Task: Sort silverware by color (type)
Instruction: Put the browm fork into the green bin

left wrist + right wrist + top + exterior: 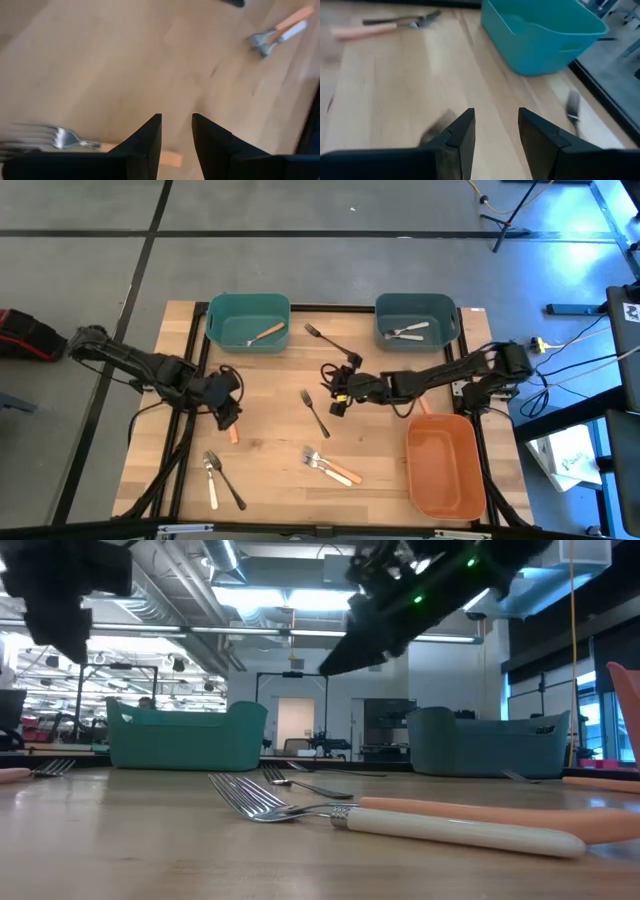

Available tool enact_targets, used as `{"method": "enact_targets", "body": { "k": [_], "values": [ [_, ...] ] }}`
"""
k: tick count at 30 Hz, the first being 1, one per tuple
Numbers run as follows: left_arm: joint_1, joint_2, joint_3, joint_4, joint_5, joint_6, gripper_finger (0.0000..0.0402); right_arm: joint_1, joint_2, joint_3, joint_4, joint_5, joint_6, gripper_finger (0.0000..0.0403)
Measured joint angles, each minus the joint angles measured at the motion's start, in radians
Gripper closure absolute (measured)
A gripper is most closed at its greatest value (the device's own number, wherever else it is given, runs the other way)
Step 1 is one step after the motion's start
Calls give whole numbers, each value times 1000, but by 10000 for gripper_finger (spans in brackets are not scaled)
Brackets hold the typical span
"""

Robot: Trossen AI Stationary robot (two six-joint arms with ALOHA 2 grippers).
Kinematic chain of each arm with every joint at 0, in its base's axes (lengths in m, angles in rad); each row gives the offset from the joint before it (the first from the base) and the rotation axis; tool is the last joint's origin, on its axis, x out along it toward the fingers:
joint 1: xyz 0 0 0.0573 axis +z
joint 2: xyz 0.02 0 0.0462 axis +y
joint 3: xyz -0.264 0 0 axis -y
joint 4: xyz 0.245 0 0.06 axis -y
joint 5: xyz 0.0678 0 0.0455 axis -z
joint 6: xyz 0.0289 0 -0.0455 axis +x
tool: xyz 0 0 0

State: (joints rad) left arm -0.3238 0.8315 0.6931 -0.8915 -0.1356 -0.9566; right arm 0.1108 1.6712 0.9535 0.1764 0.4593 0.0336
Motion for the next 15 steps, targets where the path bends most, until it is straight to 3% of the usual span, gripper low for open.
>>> {"method": "enact_targets", "body": {
  "k": [6,15],
  "values": [
    [-50,3,-33,-14,44,-131,299,0,97,0,237,-63,3,265],
    [-58,10,-167,-15,48,-470,299,1,108,2,249,-109,-12,265]
  ]
}}
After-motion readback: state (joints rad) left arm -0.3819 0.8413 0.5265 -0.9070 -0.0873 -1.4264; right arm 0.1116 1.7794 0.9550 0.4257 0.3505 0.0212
